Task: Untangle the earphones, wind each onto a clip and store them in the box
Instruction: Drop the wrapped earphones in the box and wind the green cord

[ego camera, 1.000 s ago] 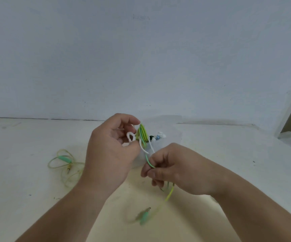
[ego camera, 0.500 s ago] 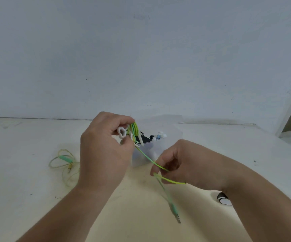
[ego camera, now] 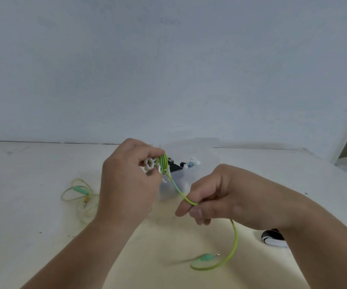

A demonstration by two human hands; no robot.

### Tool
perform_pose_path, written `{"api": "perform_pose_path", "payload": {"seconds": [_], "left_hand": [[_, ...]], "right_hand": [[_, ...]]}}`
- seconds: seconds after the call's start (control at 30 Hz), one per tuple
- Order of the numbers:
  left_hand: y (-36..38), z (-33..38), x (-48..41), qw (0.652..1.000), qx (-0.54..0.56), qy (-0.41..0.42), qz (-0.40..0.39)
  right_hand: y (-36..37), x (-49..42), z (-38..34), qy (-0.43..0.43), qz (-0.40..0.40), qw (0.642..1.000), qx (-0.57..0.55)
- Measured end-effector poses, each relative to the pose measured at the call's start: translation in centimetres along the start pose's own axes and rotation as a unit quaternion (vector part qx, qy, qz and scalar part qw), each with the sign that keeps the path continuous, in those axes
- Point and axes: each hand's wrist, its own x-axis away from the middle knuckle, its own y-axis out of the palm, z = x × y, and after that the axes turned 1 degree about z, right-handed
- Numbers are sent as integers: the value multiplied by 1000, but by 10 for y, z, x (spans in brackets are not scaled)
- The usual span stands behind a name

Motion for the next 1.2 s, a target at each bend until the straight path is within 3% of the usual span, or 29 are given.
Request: {"api": "perform_pose_path", "payload": {"seconds": [0.17,0.33,0.5,0.7,0.87,1.0,1.2], "left_hand": [[3,0,6,989,-6,39,-142],[5,9,14,966,24,17,-257],[3,18,17,953,127,-39,-272],[2,23,14,952,224,-52,-203],[5,21,10,934,311,-119,-130],[5,12,4,953,263,-139,-58],[7,7,8,984,141,-74,-76]], "right_hand": [[-4,1,-2,-54,102,993,-17],[-7,-5,1,-10,259,963,66],[-14,-8,14,50,343,936,61],[-10,-11,19,76,310,946,58],[7,-15,16,86,156,983,34],[12,-17,17,83,79,993,8],[6,-10,9,86,39,995,44]]}}
